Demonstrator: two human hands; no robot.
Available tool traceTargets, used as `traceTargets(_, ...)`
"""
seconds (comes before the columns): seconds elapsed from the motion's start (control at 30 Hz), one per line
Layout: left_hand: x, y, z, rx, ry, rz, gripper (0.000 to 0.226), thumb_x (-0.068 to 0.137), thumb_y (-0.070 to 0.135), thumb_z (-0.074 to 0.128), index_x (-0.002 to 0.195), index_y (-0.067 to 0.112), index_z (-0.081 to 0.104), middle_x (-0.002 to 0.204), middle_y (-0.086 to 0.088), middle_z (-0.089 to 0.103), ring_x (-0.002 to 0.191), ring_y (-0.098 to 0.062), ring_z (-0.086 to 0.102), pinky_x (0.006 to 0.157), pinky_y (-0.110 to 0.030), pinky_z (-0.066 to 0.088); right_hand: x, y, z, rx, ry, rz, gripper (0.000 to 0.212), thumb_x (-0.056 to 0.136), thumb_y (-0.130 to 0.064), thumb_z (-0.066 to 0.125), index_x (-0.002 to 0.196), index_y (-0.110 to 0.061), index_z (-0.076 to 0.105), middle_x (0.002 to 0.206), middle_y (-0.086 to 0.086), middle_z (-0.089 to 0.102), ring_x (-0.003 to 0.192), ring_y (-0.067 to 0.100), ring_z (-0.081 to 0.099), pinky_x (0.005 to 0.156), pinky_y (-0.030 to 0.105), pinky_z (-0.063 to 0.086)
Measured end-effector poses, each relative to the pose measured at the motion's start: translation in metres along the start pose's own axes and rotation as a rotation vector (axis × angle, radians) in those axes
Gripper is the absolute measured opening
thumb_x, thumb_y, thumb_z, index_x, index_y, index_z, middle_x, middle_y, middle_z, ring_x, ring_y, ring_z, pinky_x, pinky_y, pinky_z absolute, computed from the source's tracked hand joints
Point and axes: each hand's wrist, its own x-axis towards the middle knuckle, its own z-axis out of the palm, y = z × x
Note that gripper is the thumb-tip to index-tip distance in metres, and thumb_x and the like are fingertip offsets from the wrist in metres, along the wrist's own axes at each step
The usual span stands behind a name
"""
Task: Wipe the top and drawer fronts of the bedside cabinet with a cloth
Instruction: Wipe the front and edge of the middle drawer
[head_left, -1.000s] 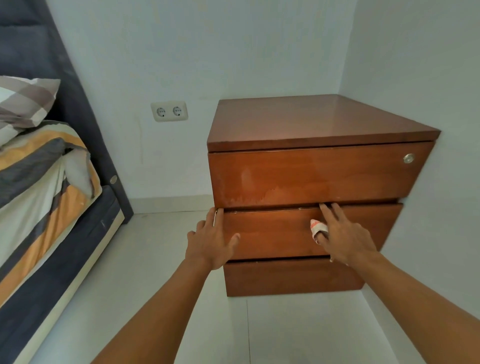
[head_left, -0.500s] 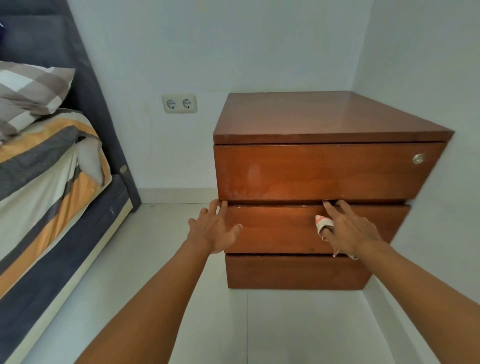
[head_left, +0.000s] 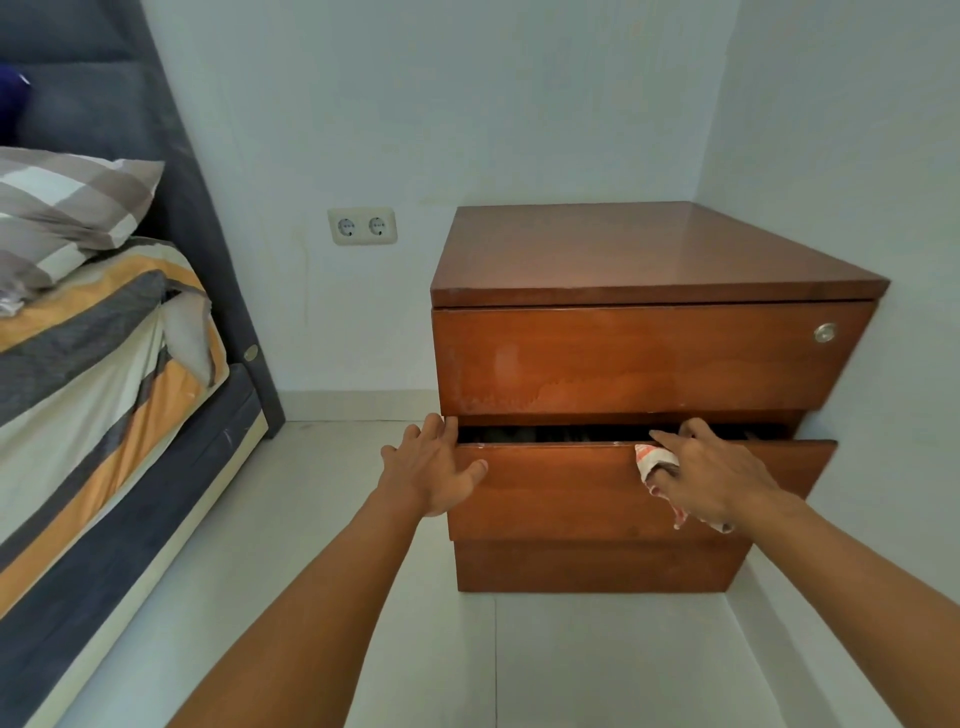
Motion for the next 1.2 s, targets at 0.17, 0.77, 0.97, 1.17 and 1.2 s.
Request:
traceTargets(0.17,-0.012,-0.002,-0.002,-0.046,0.041,0.024,0.077,0.087,0.073,0.040,0.152,0.033,0.026,0.147,-0.001,0.043,0.135,-0.030,0.043,0.107,-0.057,0.039,-0.017,-0.005,-0.015,0.123,-0.013,-0.023,0.069,0.097,-0.054,0.056,0.158,-0.031,0.034,0.152,-0.001,0.042,0.123,0.030,0.058,0.095,0.042,0.053)
traceTargets(0.77,-0.034,-0.026,-0.001,-0.330,0.089,0.097,0.058,0.102,0.042,0.016,0.144,0.027,0.053,0.151,0.002,0.053,0.142,-0.023,0.040,0.115,-0.045,0.030,0.009,-0.198,0.080,0.039,0.316,-0.454,0.067,0.106,-0.046,0.040,0.164,-0.020,0.018,0.168,0.003,0.027,0.157,0.030,0.016,0.128,0.050,0.004)
traceTargets(0.97,-0.032,-0.012,0.000,-0.323,0.062,0.100,0.060,0.104,0.054,0.010,0.155,0.034,0.036,0.161,0.007,0.038,0.155,-0.025,0.018,0.122,-0.055,0.017,0.013,-0.190,0.086,0.074,0.407,-0.465,0.061,0.102,-0.039,0.054,0.157,-0.023,0.033,0.155,0.000,0.044,0.148,0.028,0.035,0.127,0.049,0.016)
traceTargets(1.17,-0.026,0.019,0.004,-0.278,0.073,0.177,0.058,0.106,0.051,0.012,0.150,0.029,0.041,0.156,0.004,0.044,0.151,-0.022,0.028,0.122,-0.056,0.017,0.013,-0.152,0.082,0.103,0.445,-0.417,0.056,0.098,-0.036,0.059,0.149,-0.024,0.040,0.146,-0.001,0.050,0.140,0.026,0.042,0.126,0.049,0.022)
traceTargets(1.2,-0.024,0.025,0.008,-0.247,0.068,0.164,0.061,0.105,0.053,0.011,0.152,0.026,0.040,0.158,0.002,0.042,0.152,-0.022,0.025,0.123,-0.056,0.013,0.013,-0.142,0.081,0.088,0.440,-0.401,0.056,0.098,-0.036,0.059,0.149,-0.023,0.040,0.147,0.000,0.050,0.140,0.026,0.042,0.125,0.049,0.022)
